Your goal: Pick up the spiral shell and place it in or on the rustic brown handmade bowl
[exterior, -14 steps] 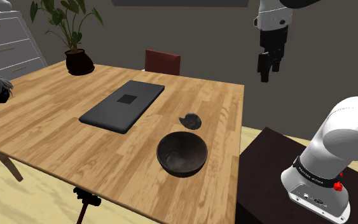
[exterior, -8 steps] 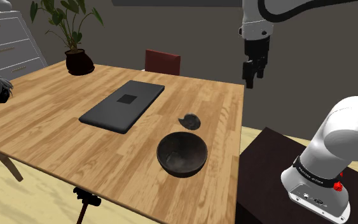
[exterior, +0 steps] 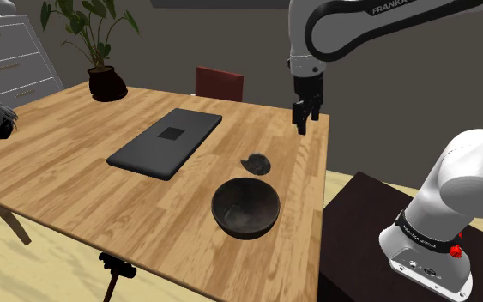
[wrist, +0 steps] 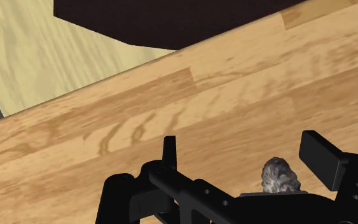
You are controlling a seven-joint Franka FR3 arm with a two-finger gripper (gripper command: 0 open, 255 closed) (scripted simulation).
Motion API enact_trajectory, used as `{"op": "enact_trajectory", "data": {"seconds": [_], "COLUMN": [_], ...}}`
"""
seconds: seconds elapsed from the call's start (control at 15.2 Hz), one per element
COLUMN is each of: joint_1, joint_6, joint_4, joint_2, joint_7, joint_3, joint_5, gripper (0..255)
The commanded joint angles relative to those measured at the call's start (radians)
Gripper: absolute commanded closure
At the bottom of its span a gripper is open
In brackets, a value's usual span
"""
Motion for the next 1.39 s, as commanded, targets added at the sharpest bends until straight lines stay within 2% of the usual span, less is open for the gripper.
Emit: {"op": "enact_trajectory", "data": {"seconds": [0.0, 0.73, 1.32], "joint_1": [0.012, 0.068, 0.071], "joint_6": [0.053, 0.273, 0.38], "joint_4": [0.018, 0.21, 0.157], "joint_2": [0.063, 0.435, 0.488], "joint_7": [0.005, 0.03, 0.038], "joint_3": [0.016, 0.089, 0.091], "joint_5": [0.009, 0.001, -0.011], "gripper": [0, 0, 0]}}
